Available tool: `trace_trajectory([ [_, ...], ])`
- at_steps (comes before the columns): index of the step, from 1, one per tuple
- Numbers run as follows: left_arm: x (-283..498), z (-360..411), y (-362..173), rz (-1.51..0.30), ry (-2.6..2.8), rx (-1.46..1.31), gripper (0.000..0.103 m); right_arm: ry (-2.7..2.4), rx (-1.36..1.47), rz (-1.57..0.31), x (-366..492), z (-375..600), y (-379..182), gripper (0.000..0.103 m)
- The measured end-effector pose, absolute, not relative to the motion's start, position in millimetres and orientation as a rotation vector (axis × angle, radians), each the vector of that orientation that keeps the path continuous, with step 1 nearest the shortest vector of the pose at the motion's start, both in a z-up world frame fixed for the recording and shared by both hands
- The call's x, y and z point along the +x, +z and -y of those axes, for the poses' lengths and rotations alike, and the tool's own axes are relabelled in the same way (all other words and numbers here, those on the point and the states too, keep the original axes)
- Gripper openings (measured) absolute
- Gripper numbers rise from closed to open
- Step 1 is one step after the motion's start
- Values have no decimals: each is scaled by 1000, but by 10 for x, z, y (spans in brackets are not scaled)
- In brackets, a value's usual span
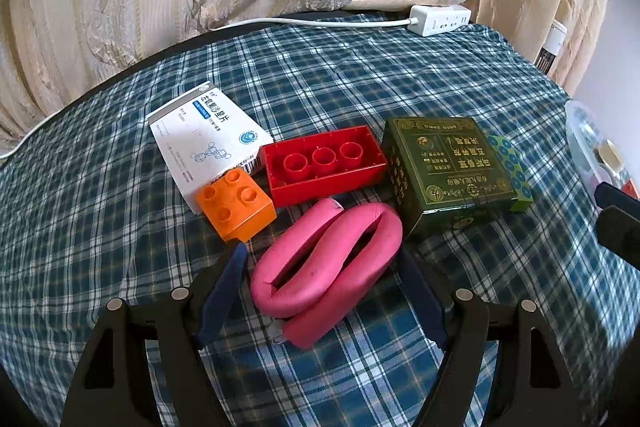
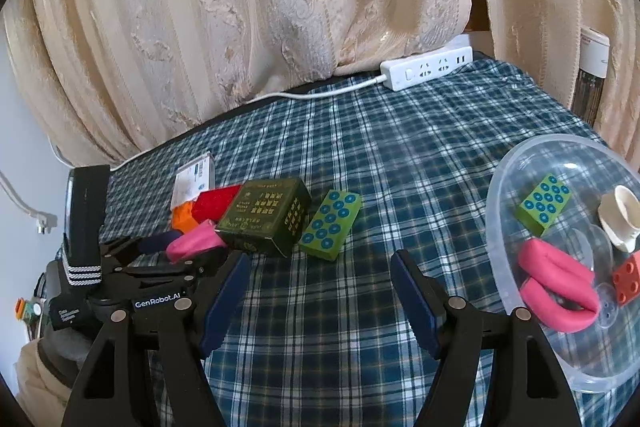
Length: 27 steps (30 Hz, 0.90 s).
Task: Organize objects
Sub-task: 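Return to the pile and grasp the pink foam tube with the left gripper, then grasp the dark green box with the right gripper while the left gripper holds the pink tube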
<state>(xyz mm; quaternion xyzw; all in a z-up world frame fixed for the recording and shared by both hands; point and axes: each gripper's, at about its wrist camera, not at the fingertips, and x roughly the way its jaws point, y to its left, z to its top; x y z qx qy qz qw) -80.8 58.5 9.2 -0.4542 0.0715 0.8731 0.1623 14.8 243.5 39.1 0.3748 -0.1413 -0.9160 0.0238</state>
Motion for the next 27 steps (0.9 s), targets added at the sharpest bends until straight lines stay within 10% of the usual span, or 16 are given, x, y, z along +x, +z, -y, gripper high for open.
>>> trace_trajectory([
  [27,-507,-418,496,-150,2633,-1216,67,-2815,1312,219,-265,-2281,231,76],
])
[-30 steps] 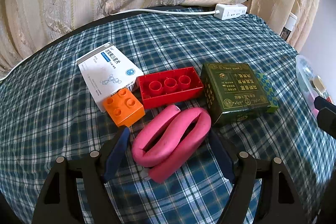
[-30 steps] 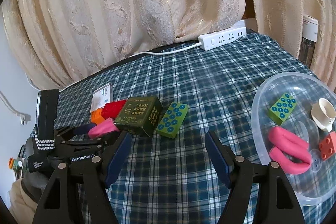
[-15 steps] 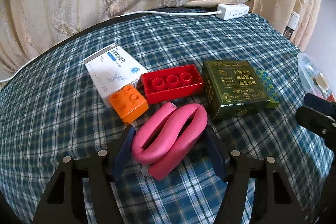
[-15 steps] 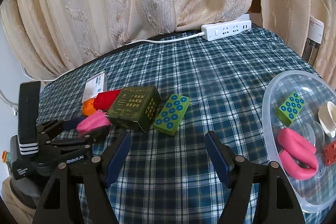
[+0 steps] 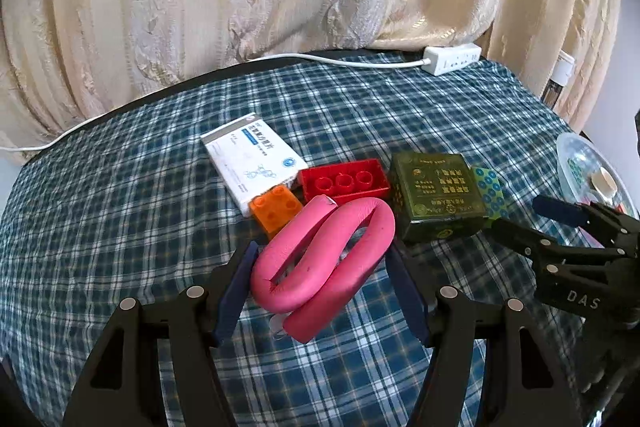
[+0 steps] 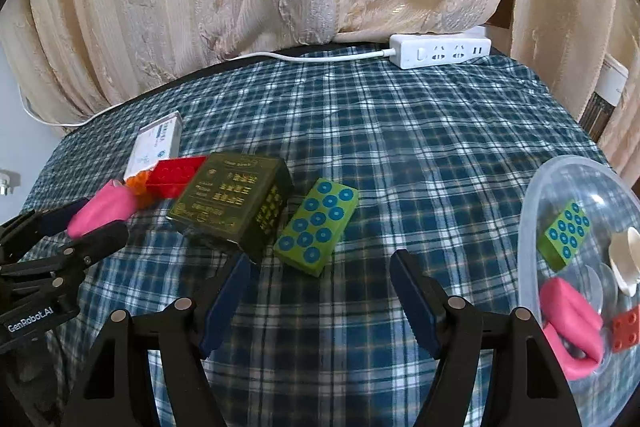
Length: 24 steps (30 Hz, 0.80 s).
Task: Organize objects
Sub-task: 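Grasp the dark green box with the right gripper while the left gripper holds the pink tube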
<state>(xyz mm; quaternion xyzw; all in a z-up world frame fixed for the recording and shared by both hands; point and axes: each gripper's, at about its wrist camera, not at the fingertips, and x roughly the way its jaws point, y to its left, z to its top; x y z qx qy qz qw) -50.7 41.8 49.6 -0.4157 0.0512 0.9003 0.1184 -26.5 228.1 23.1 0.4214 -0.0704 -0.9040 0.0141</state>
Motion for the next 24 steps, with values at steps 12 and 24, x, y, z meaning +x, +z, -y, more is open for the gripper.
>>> trace_trajectory([
  [12,-548,-91,678,-59,2751,-1204,67,-2716,1293,267,-597,-1997,256,81],
  [24,-605,49,689,-21,2786,-1231,67,-2701,1364,178,-915,-1717,133,87],
])
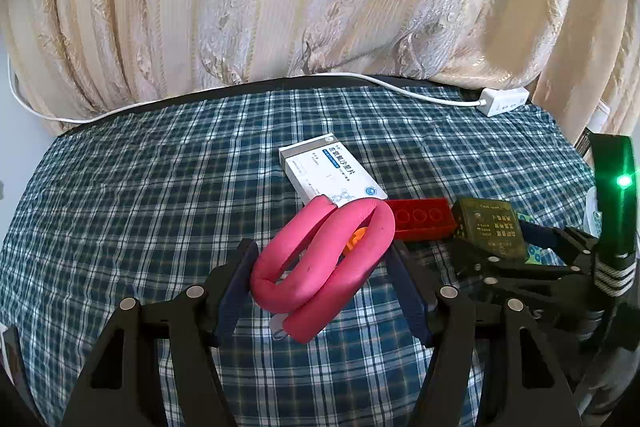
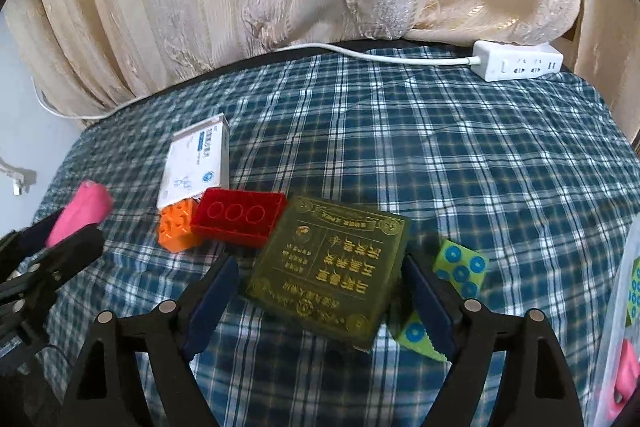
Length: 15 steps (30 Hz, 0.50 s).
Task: Organize objects
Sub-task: 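Grasp the dark green box with the right gripper while the left gripper holds the pink tube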
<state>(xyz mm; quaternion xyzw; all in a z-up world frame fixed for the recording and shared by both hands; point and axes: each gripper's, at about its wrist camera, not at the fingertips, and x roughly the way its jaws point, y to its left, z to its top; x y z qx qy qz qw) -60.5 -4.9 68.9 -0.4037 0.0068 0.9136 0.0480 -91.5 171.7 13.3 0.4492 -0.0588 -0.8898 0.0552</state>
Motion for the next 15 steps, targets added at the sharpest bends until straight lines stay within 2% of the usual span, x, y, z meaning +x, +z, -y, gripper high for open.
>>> trace_trajectory([
  [6,-617,55,670,-17,2784,-1243,67,-2737,1381,61,-904,-1630,57,81],
  [15,-617,47,671,-20,2780,-1244,67,-2741,1353,46,-749,-1622,85,77],
])
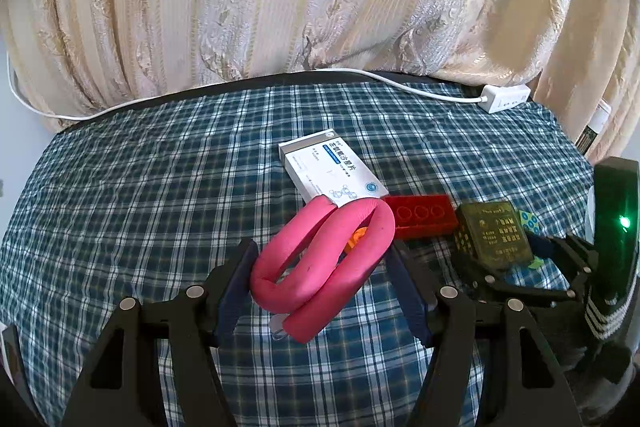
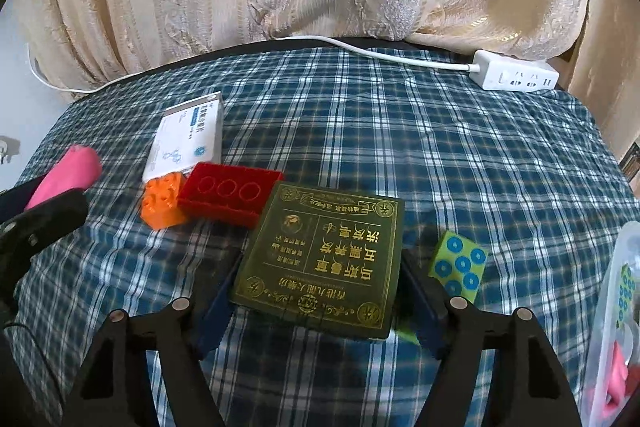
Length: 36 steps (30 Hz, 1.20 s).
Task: Organize objects
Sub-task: 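Grasp the dark green box with the right gripper while the left gripper holds the pink tube, then carry the pink tube and green box to the clear bowl and open both grippers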
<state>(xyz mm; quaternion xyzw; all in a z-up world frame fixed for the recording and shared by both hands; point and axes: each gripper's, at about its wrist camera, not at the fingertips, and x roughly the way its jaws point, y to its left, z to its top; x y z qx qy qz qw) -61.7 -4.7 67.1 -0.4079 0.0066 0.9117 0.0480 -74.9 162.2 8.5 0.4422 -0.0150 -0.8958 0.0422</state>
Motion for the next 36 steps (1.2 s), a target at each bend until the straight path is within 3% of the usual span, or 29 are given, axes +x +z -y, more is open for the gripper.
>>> trace_trajectory([
  [18,-479,-181,706,-88,2734,-1186,67,-2829,1193,203,-182,-1916,474,76],
  [36,-352,-485,722,-140,2669,-1164,67,-3087,1134,348,180,-3045,751,76],
])
